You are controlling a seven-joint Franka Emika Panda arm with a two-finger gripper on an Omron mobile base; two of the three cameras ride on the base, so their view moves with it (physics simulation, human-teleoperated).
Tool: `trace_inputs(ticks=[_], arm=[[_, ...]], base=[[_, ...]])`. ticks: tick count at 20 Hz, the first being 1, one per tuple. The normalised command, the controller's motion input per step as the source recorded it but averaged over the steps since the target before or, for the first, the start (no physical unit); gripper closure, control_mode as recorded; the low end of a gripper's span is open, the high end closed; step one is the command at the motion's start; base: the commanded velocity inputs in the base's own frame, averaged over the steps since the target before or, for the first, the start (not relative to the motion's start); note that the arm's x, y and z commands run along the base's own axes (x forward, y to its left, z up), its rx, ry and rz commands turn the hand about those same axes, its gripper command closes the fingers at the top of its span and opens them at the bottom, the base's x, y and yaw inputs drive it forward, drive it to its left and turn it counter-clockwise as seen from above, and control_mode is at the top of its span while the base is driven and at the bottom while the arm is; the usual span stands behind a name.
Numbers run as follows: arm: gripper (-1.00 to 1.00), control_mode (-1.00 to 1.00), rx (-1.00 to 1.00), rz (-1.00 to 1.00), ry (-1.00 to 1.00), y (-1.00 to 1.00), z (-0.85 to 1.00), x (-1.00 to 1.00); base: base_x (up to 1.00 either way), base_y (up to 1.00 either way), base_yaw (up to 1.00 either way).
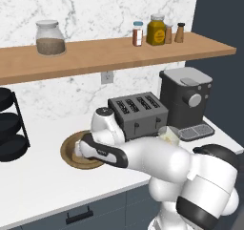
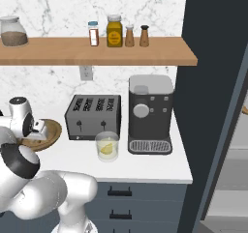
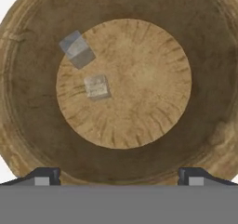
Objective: Grab a lemon wedge from the fridge and one ice cube from the ice bowl, and put them in the glass of lemonade.
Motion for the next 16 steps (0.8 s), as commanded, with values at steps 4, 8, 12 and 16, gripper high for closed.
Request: trace_inputs(ticks=[4,8,12,16], arm=[[-1.0,-1.0,0.0,0.0,0.0,0.07,0.0,0.14],[-1.0,-1.0,0.0,0.0,0.0,0.0,0.0,0.14],[-1.0,-1.0,0.0,0.0,0.0,0.0,0.0,0.02],[-1.0,-1.0,0.0,0.0,0.0,0.09,0.0,0.0]], base=[[0.0,0.0,0.0],[0.0,0.0,0.0],[0.0,0.0,0.0],[0.0,0.0,0.0]])
